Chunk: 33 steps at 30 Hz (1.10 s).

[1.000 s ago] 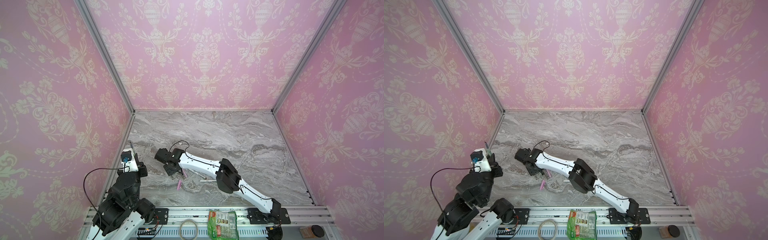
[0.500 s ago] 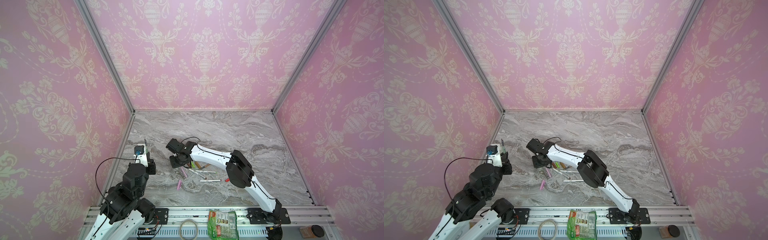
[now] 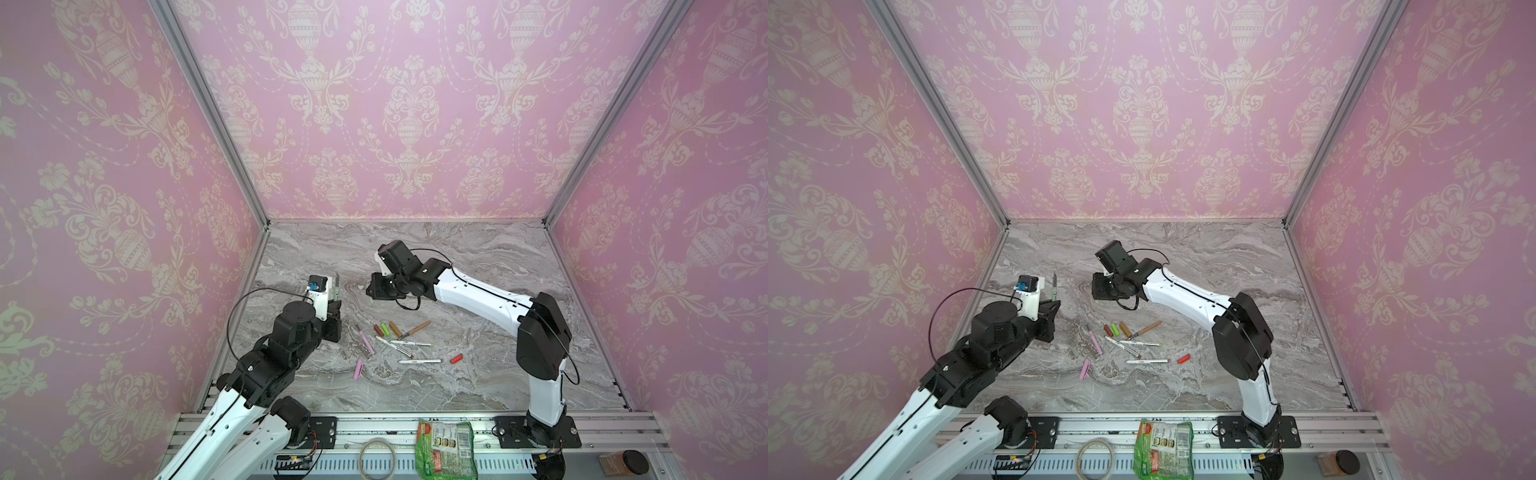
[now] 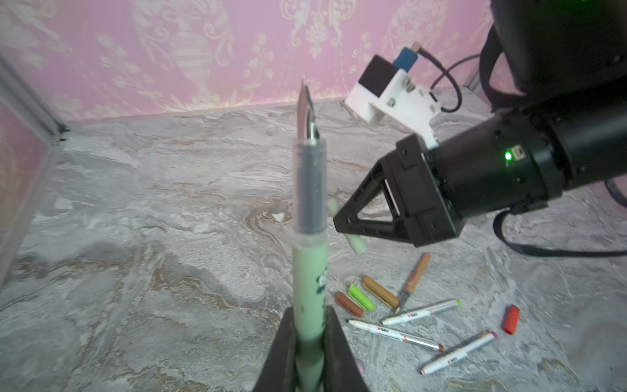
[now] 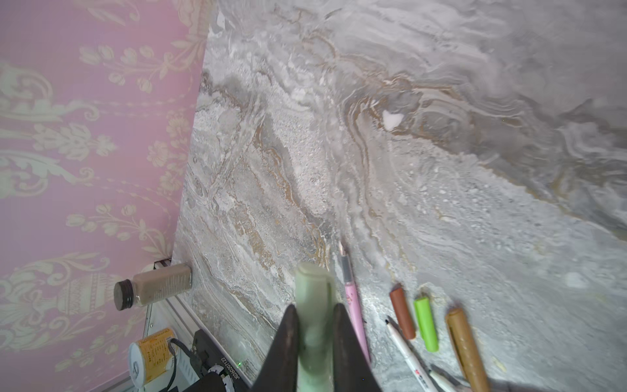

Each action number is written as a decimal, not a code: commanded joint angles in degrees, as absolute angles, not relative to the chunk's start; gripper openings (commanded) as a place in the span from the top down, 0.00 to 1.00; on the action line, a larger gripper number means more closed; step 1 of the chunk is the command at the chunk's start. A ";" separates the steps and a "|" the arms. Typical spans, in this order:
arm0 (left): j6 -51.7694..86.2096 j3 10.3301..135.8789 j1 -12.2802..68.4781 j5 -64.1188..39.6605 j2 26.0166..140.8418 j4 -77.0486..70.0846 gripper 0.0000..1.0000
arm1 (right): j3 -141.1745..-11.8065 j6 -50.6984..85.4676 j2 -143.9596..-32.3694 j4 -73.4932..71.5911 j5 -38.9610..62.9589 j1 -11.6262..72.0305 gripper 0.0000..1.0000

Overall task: Insert pens into pen caps
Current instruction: Pick up the pen cap from the middle-left of the table, then put on the pen cap to the pen.

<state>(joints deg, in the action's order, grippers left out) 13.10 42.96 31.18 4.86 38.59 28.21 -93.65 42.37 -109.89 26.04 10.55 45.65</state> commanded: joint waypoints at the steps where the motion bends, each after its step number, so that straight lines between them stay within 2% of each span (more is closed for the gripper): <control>1: 16.38 44.73 30.76 -10.96 44.92 22.88 1.00 | -87.14 44.18 -104.67 22.35 10.00 42.61 0.91; 7: 21.88 44.79 30.76 -24.21 56.94 14.62 1.00 | -77.01 44.92 -95.19 19.21 9.25 36.66 0.91; 17: 32.25 43.53 31.06 -31.71 70.46 0.09 1.00 | -67.85 47.54 -83.04 12.38 6.91 31.74 0.91; 33: 33.77 46.03 32.51 -36.08 76.29 -1.42 1.00 | -69.95 44.66 -86.61 5.85 8.77 30.85 0.91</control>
<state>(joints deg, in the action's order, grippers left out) 33.15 44.01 32.12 -33.63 76.14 -0.69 -67.81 46.30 -85.49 8.14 8.12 31.14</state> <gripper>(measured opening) 0.137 0.167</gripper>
